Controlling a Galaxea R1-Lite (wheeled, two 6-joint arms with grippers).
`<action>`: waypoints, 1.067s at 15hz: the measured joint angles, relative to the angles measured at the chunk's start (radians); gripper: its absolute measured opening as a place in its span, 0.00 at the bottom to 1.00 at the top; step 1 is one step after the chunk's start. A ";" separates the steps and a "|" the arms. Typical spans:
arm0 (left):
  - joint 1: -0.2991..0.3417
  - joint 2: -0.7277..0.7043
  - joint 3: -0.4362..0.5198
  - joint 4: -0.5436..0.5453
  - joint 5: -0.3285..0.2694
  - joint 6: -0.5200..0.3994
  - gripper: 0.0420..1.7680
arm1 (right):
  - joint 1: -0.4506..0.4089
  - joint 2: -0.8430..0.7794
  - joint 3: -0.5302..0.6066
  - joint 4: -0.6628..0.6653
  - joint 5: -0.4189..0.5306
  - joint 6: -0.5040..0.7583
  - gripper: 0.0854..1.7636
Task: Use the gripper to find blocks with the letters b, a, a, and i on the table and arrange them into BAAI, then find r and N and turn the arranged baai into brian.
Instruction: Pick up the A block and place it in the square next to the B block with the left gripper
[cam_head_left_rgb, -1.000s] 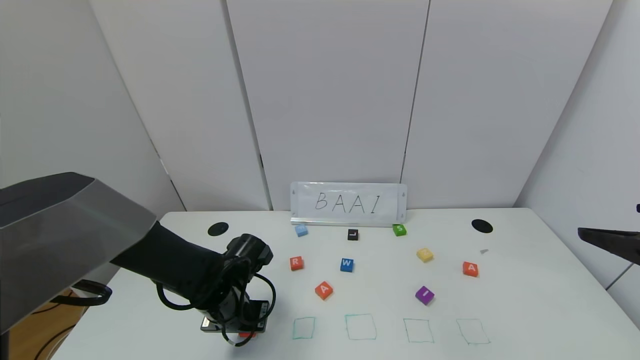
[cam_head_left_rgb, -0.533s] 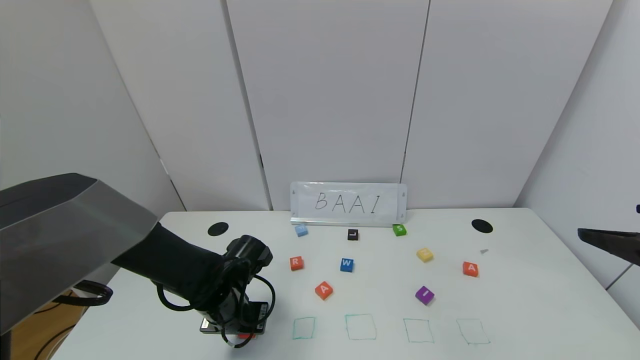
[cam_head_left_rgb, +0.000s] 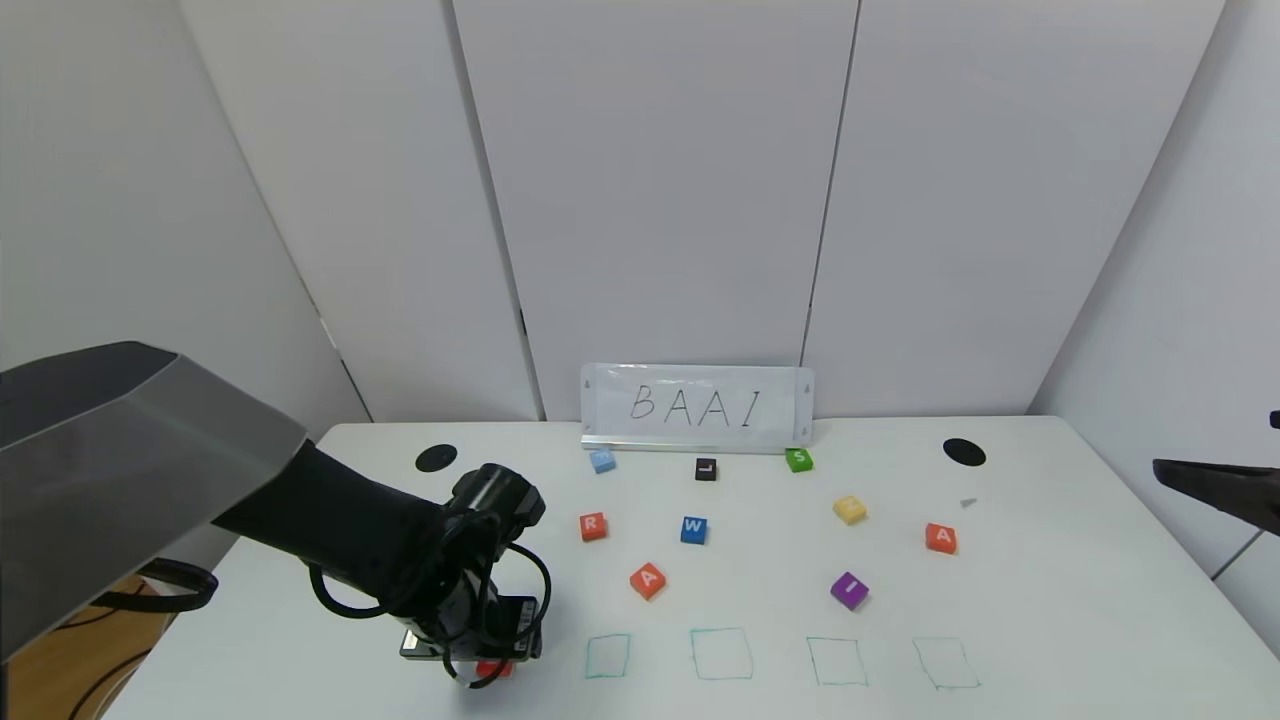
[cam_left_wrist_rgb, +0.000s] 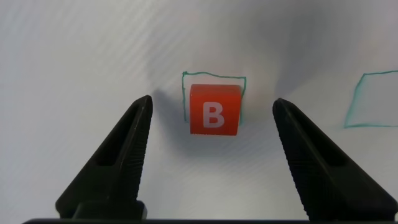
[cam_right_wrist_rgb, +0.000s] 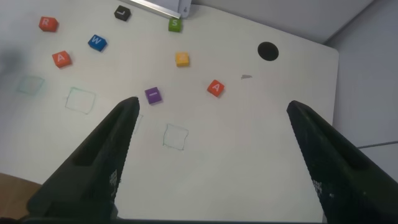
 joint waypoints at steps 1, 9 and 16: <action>0.000 -0.004 0.000 0.000 0.000 0.000 0.81 | 0.000 0.000 0.000 0.000 0.000 -0.001 0.97; -0.002 -0.044 -0.083 0.077 0.001 -0.098 0.91 | 0.002 0.001 0.004 0.000 0.000 -0.001 0.97; -0.036 -0.042 -0.368 0.349 -0.009 -0.345 0.95 | 0.050 0.013 0.014 -0.001 -0.043 0.000 0.97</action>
